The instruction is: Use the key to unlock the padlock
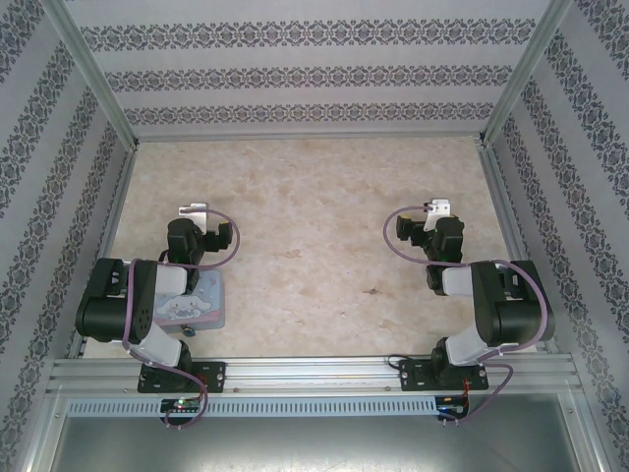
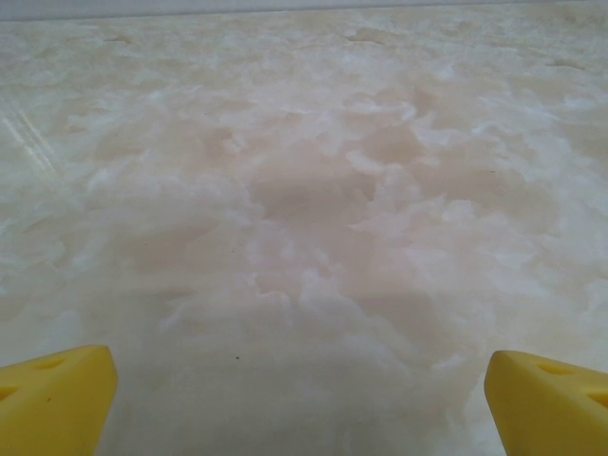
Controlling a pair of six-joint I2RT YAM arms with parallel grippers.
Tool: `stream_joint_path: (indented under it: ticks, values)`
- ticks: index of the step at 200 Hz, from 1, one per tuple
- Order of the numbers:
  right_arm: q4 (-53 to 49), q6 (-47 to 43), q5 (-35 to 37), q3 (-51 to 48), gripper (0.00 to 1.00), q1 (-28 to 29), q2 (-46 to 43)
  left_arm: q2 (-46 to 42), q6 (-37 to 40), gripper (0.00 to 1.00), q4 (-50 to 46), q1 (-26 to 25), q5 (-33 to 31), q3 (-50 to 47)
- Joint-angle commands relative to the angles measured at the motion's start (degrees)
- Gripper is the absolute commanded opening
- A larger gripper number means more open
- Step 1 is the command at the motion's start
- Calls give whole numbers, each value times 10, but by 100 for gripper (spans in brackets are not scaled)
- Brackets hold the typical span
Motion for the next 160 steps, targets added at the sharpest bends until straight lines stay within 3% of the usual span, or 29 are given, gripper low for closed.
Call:
stream_joint_path:
  ticks: [1,23,50,69,78,90,119,144,160]
  values:
    - [21,9,-14,8,98,-7,-4,0,-2,100,4,7,-2,8]
    - [19,25,32,5,98,-6,-25,-22,-4,100,-9,7,-7,9]
    - [-170,52,92,62,98,-6,-115,-79,-17,99,-136,9,-39,55]
    - [-285,83,69,117,98,-7,-149,-117,-41,99,-212,9,-64,88]
    - [-300,134,70,131,98,-8,-157,-138,-53,100,-248,9,-67,102]
    - [-345,276,81,147,98,-17,-174,-165,-76,99,-305,9,-78,125]
    - [-296,356,-105,136,98,-58,-184,-230,-155,100,-511,10,-137,202]
    - [-348,356,-227,177,94,-38,-160,-260,-226,100,-727,10,-155,274]
    - [-378,368,-263,190,89,-11,-150,-278,-279,100,-829,10,-176,299]
